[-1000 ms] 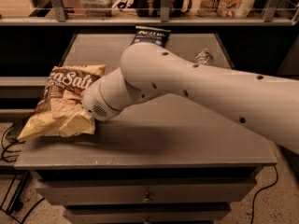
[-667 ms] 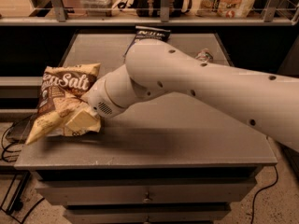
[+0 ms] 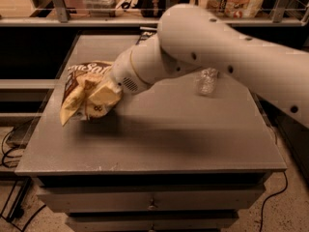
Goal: Pick brown chip bag
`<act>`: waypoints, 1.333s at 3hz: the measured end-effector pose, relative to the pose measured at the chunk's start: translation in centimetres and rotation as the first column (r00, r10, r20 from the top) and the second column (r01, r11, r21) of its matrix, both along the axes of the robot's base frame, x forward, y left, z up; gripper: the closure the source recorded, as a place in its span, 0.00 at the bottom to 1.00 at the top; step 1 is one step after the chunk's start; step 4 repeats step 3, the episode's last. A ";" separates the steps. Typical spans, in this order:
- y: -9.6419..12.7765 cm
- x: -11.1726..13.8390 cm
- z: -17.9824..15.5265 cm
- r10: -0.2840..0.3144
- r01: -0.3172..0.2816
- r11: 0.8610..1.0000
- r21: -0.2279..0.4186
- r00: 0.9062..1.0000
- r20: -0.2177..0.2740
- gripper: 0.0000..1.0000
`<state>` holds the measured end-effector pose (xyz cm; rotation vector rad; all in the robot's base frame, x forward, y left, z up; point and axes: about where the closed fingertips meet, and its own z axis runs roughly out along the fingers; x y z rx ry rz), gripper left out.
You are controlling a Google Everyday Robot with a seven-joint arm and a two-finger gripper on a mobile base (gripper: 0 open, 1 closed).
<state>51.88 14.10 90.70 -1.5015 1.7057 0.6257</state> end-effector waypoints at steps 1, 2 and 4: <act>-1.7 2.0 5.0 0.036 -0.036 0.999 0.002 0.996 0.080 1.00; -3.2 3.3 11.2 0.080 -0.076 0.997 -0.028 0.980 0.184 1.00; -3.6 3.5 15.1 0.075 -0.076 0.997 -0.001 0.969 0.236 1.00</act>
Offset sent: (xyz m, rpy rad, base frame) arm 0.0574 -0.0546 0.2079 -0.0415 -0.3446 0.1246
